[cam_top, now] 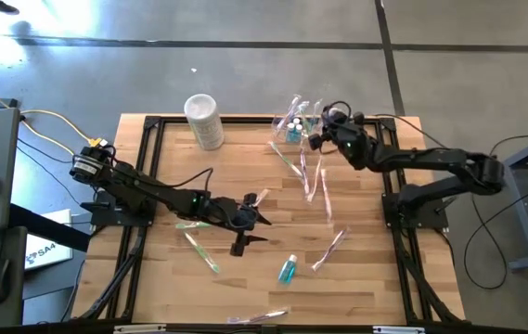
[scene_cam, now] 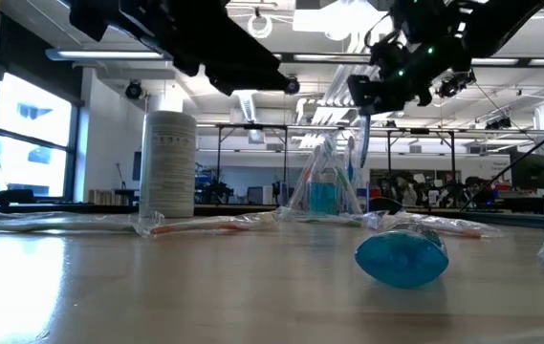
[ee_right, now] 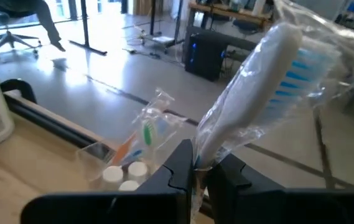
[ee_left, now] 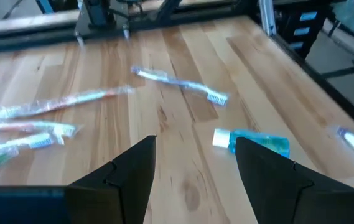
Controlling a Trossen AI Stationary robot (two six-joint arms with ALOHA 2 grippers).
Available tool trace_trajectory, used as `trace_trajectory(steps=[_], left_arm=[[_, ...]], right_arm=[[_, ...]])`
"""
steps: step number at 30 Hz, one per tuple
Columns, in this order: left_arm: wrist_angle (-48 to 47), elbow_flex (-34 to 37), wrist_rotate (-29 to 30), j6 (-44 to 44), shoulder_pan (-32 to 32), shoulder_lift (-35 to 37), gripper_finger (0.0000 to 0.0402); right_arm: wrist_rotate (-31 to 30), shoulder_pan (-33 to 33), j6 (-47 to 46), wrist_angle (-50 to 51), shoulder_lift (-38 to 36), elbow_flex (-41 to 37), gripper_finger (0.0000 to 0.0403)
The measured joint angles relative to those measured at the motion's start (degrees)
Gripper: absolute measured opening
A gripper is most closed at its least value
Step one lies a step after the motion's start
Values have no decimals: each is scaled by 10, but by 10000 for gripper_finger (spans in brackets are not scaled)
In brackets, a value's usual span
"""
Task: Pick & Place toothbrushing station
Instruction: Put the blue toothbrush into the transparent organizer
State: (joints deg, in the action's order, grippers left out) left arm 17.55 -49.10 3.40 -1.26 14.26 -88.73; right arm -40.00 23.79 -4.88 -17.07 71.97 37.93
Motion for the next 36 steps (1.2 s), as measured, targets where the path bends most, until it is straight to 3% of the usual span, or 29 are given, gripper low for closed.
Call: trace_trajectory(steps=[10,15,23,31,36], left_arm=[[-15,0,0,0,0,0,216],[-15,0,-1,0,0,0,216],[-22,0,-1,0,0,0,216],[-45,0,0,0,0,0,216],[-37,0,-20,15,0,0,216]], right_arm=[[88,75,-43,-45,107,0,20],[91,82,-41,-46,137,0,38],[159,81,-44,-41,125,0,121],[169,81,-74,-10,119,0,232],[212,66,-103,11,73,0,265]])
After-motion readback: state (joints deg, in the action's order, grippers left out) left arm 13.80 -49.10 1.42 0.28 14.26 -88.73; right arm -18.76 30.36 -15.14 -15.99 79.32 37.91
